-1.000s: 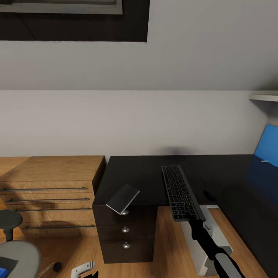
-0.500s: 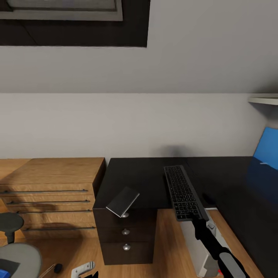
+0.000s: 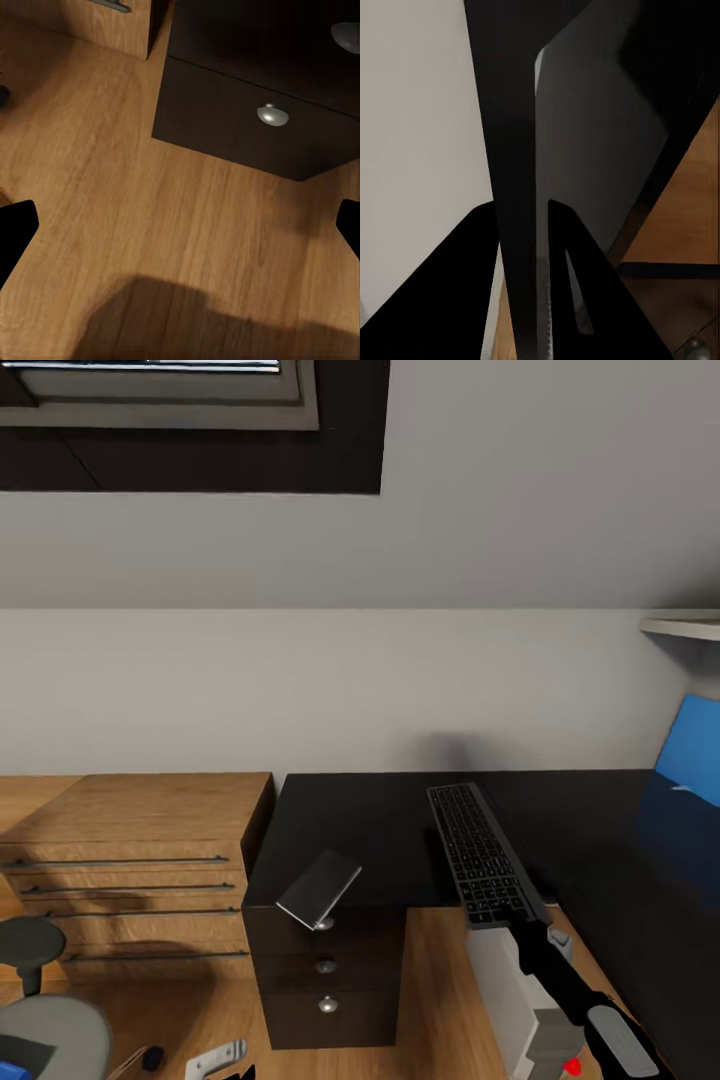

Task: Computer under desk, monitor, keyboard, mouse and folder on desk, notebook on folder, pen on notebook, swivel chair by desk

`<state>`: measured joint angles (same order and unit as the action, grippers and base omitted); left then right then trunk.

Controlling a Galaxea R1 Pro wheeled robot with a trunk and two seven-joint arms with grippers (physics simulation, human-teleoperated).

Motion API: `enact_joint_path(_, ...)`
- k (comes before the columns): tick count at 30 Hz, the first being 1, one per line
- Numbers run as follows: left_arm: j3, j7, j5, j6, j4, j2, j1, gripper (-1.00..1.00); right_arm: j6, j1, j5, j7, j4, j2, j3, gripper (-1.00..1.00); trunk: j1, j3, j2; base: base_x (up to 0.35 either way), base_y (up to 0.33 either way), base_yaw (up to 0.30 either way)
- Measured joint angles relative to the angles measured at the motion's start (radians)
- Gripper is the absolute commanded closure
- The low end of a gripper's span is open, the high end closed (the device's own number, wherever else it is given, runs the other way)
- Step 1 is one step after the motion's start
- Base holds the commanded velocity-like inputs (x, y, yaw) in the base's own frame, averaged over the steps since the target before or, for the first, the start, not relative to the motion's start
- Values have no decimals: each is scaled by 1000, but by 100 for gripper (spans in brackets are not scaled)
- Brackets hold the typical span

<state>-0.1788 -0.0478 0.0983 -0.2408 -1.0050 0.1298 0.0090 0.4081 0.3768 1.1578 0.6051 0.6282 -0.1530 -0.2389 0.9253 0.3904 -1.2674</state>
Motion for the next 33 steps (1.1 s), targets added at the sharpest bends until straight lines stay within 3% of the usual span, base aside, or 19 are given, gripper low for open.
enact_joint_path(5, 2, -2, -2, 1, 36, 0, 0, -100, 6, 0, 1, -32, 3, -23, 1, 100, -19, -16, 35, 0, 0, 0)
enact_joint_path(11, 4, -1, -3, 7, 44, 0, 0, -100, 72, 0, 1, -46, 9, -51, 2, 100, -42, -35, 77, 0, 0, 0)
enact_joint_path(16, 4, 1, -3, 49, 49, 0, 0, -100, 111, 0, 0, -127, 82, -78, 6, 100, -61, -50, 112, 0, 0, 0)
enact_joint_path(23, 6, 3, -3, 68, 88, 0, 0, -100, 139, 0, -7, -175, 110, -93, 7, 100, -88, -72, 161, 0, 0, 0)
enact_joint_path(29, 20, 2, -3, 174, 125, 0, 0, -100, 146, 0, -13, -177, 111, -104, 8, 100, -88, -72, 161, 0, 0, 0)
enact_joint_path(33, 23, 2, -2, 204, 127, -1, 0, -100, 144, 0, -8, -168, 108, -99, 7, 100, -88, -72, 161, 0, 0, 0)
